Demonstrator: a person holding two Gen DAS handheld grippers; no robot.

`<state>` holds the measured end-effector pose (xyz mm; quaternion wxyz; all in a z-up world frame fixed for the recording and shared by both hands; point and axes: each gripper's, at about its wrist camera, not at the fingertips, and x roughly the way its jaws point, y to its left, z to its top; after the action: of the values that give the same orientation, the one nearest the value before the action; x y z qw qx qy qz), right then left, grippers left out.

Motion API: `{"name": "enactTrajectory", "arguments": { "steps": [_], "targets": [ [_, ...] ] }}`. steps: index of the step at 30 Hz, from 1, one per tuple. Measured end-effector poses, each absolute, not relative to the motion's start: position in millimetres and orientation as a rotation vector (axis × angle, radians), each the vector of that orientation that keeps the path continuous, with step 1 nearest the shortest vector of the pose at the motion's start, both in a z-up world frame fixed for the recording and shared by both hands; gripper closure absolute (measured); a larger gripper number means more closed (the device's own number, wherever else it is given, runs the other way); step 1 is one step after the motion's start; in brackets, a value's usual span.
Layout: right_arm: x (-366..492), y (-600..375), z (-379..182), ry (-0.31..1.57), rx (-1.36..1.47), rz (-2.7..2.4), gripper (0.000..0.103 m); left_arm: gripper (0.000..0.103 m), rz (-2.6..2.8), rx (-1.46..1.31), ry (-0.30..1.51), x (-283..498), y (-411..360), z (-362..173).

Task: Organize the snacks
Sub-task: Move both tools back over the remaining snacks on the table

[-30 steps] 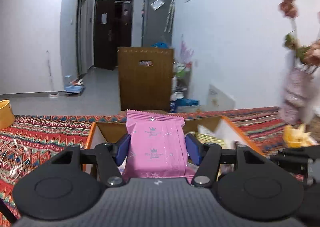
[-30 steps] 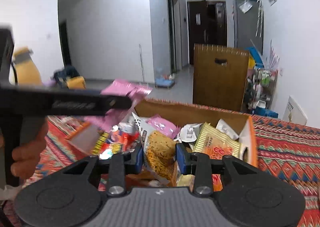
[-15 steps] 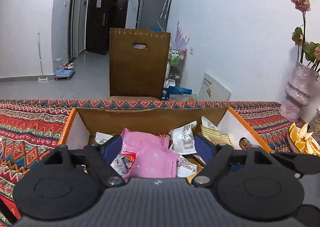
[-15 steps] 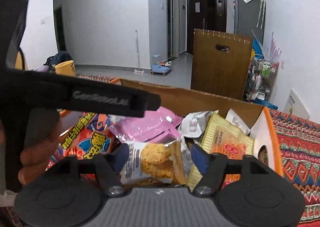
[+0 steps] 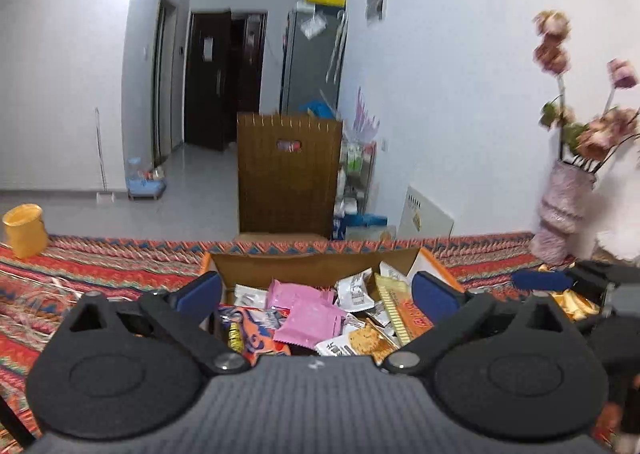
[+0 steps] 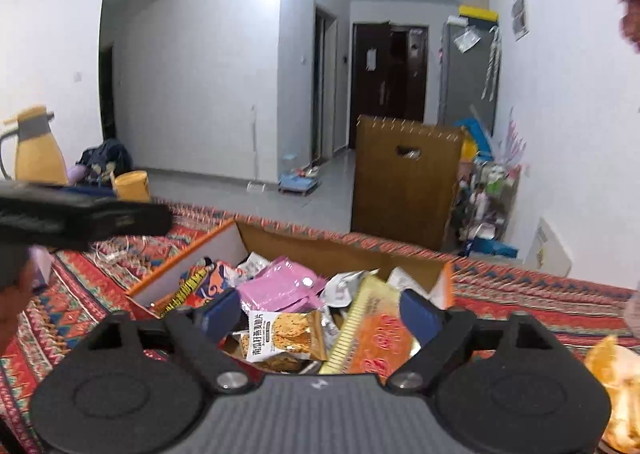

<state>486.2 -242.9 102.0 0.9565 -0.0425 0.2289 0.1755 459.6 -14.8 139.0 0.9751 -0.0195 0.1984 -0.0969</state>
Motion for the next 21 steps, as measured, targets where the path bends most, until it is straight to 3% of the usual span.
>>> {"name": "enactTrajectory", "arguments": {
  "steps": [7,9,11,21],
  "targets": [
    [401.8,-284.1,135.2,0.395,-0.056,0.311,0.008,0.0,-0.188,-0.056,0.353,347.6,10.2,153.6],
    [372.3,-294.0,140.3,0.373,-0.042,0.301,0.0,0.0,-0.19,-0.048,0.343,314.7,14.1,152.2],
    [345.4,-301.4,141.9,0.351,-0.04,0.298,0.0,0.0,-0.202,-0.041,0.335,282.2,15.7,146.3],
    [225.5,-318.1,108.9,0.372,0.01,0.309,0.0,0.0,-0.16,-0.081,0.397,173.3,19.0,99.8]
  ]
}}
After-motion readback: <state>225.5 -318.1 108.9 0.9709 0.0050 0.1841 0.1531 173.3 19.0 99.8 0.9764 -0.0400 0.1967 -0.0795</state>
